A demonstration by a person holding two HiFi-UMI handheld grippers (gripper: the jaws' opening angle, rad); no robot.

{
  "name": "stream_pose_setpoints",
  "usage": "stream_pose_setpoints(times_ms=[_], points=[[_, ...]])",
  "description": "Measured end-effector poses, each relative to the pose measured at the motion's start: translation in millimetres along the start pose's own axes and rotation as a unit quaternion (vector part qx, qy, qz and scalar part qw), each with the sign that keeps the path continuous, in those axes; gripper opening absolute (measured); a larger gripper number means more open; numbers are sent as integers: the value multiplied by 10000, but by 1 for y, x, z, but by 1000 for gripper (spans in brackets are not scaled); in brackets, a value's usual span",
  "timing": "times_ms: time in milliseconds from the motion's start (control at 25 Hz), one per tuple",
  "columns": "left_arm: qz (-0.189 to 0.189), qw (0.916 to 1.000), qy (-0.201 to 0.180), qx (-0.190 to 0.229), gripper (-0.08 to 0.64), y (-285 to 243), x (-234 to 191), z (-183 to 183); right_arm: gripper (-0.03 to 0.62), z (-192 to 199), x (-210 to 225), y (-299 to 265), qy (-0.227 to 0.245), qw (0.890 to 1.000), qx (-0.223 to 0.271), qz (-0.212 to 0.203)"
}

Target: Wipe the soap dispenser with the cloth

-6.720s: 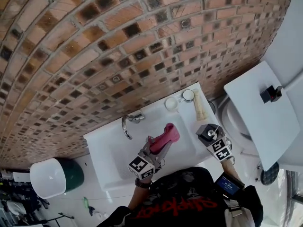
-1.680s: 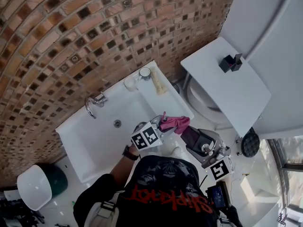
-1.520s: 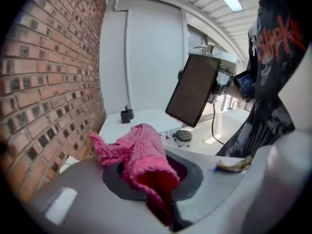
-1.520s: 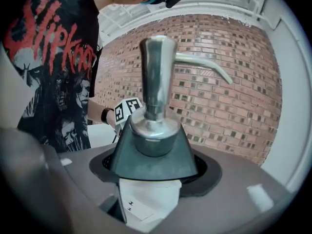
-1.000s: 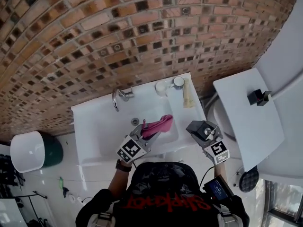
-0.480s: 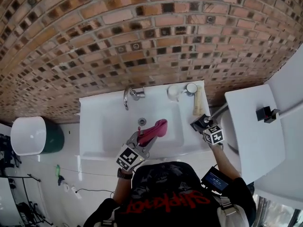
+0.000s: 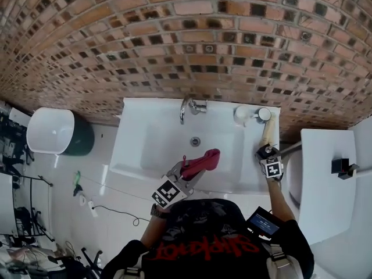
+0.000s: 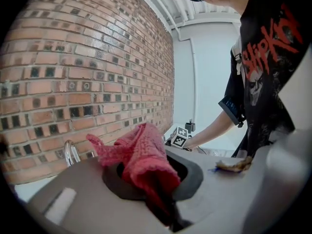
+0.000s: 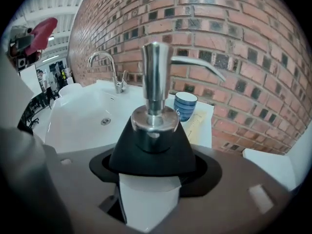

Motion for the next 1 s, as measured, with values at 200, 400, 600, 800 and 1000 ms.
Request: stream_pose_setpoints(times_ms=[200, 400, 600, 800, 1000], points=[[26, 9997, 152, 171, 51, 9, 1, 1, 352, 4, -7, 0, -131, 9995, -261, -130], [250, 9983, 55, 517, 51, -3, -5, -5, 380, -22, -8, 46, -239, 9988, 404, 118], [708, 9952, -31, 670, 52, -24, 4, -3, 344, -37, -23, 118, -523, 9915, 1127, 388], [1683, 9831, -246, 675, 51, -62, 20, -12, 299, -53, -42, 203, -652, 9764, 1817, 972], [2561, 9636, -333, 694, 51, -99, 38, -26, 254, -47, -64, 258, -776, 9648, 2088, 1395]])
Point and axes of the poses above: the fingertips, and each gripper's own axes: y backward along the fingers, x to its right, z out of its underside, the point moved 9 cm from there along y, backward along the fingers, and after that the axes turned 4 degrees about x, right-handed, at the moved point
